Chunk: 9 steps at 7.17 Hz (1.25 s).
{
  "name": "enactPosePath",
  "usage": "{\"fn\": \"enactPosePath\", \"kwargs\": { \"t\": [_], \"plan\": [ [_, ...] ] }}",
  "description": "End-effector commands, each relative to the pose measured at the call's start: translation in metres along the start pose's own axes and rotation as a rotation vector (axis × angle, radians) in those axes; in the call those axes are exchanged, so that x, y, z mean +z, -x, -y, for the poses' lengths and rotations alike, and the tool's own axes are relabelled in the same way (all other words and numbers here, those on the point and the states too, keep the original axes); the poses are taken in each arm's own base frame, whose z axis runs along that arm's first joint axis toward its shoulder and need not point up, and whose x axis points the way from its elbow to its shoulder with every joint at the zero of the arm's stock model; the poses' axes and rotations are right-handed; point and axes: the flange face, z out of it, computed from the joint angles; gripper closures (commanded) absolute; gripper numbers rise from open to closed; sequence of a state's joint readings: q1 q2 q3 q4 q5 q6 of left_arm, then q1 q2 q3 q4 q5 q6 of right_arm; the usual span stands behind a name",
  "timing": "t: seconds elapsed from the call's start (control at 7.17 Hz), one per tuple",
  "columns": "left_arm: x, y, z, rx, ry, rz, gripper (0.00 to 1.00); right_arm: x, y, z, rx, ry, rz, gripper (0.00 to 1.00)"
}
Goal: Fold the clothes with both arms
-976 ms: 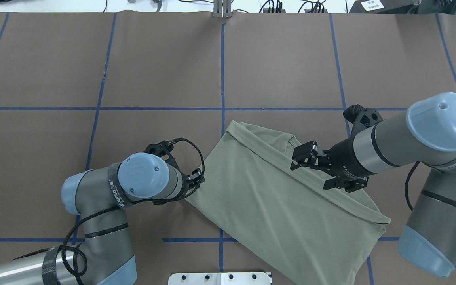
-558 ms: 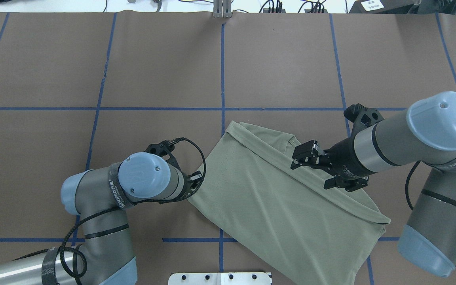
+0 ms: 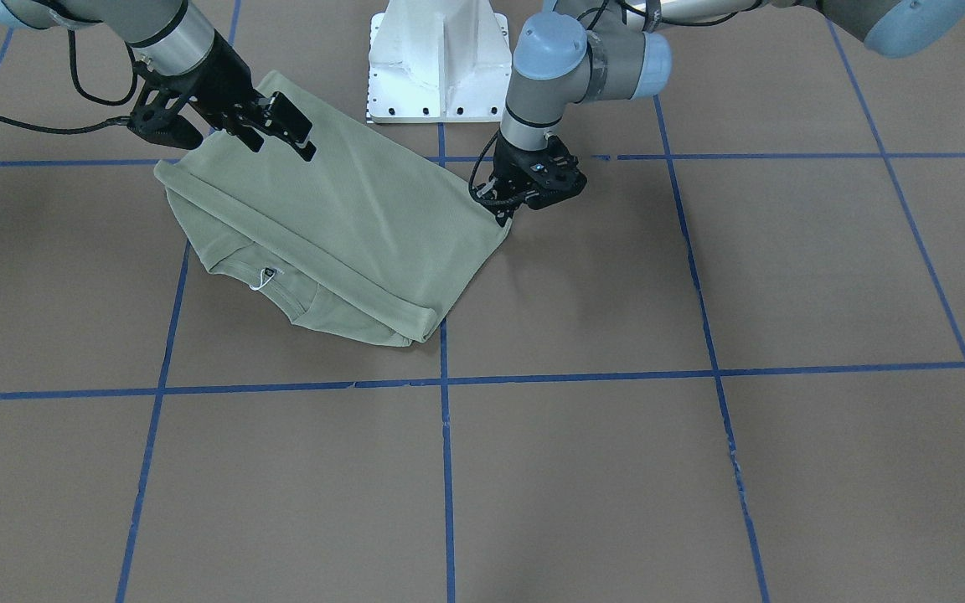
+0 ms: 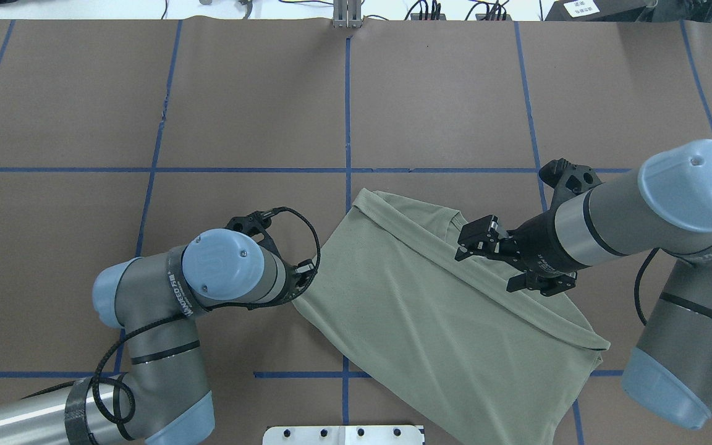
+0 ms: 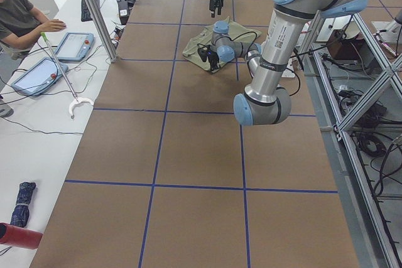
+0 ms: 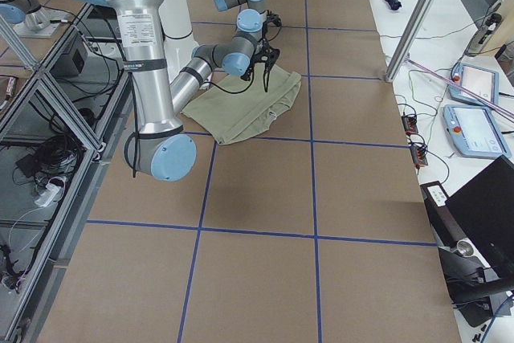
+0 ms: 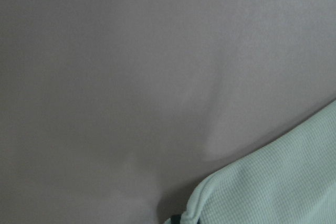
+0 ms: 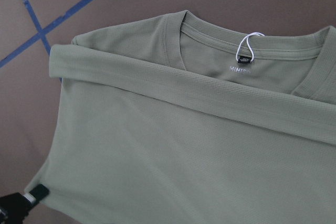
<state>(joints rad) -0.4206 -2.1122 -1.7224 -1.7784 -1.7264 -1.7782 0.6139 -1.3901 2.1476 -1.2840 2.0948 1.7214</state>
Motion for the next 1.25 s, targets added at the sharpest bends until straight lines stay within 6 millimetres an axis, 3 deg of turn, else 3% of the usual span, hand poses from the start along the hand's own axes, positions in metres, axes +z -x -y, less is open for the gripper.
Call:
{"fn": "enactPosePath", "kwargs": {
  "t": [0.0,0.28,0.56,0.7,0.84,1.12],
  "plan": [
    [0.009,-0.011,0.082,0.023,-0.097,0.025,1.0,-0.003,0.001,0.005,-0.004,-0.026,0.006,0.0],
    [0.0,-0.031,0.156,0.051,-0.175,0.008,1.0,0.0,0.0,0.009,-0.013,-0.047,0.004,0.0],
    [-0.008,-0.049,0.243,0.146,-0.261,0.006,1.0,0.006,0.001,0.011,-0.014,-0.045,-0.004,0.0],
    [0.009,-0.065,0.267,0.167,-0.281,-0.036,1.0,0.009,0.001,0.011,-0.013,-0.045,-0.009,0.0],
    [0.025,-0.089,0.278,0.186,-0.299,-0.082,1.0,0.011,0.003,0.012,-0.013,-0.051,-0.008,0.0],
    [0.022,-0.138,0.282,0.231,-0.348,-0.174,1.0,0.03,-0.005,0.019,0.0,-0.064,-0.045,0.0]
  ]
}}
